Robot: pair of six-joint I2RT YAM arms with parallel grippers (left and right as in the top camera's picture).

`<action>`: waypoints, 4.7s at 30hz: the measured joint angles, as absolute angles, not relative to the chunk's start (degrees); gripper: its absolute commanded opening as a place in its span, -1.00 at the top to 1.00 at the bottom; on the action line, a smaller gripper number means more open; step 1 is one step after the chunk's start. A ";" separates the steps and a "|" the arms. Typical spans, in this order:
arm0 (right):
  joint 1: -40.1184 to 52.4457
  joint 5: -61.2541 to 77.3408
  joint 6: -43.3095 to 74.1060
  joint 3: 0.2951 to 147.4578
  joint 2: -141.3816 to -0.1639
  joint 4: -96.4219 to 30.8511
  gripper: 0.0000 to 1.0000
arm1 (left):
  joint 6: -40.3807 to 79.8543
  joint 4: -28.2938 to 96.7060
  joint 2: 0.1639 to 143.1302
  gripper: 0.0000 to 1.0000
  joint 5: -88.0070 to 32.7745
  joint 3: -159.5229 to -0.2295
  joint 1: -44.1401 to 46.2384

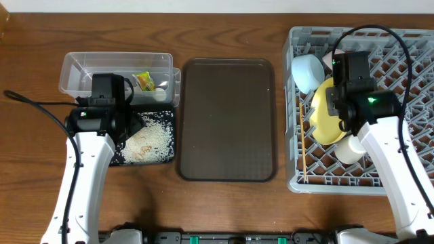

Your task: Sort waste into correct bins and load items into the dishwasher rack

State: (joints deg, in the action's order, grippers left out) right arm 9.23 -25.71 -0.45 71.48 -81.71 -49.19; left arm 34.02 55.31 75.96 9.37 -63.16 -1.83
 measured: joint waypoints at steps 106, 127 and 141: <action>0.95 6.68 -1.02 2.55 -0.84 -8.27 -0.99 | 10.46 50.57 31.07 -0.91 -3.09 -49.15 5.89; 0.95 9.28 -3.62 2.48 -0.71 -7.81 -0.99 | 10.46 50.54 31.07 -0.91 -3.09 -49.15 5.89; 0.95 9.30 -3.62 2.48 -0.71 -7.79 -0.99 | 10.46 50.54 31.07 -0.92 -3.09 -49.15 5.89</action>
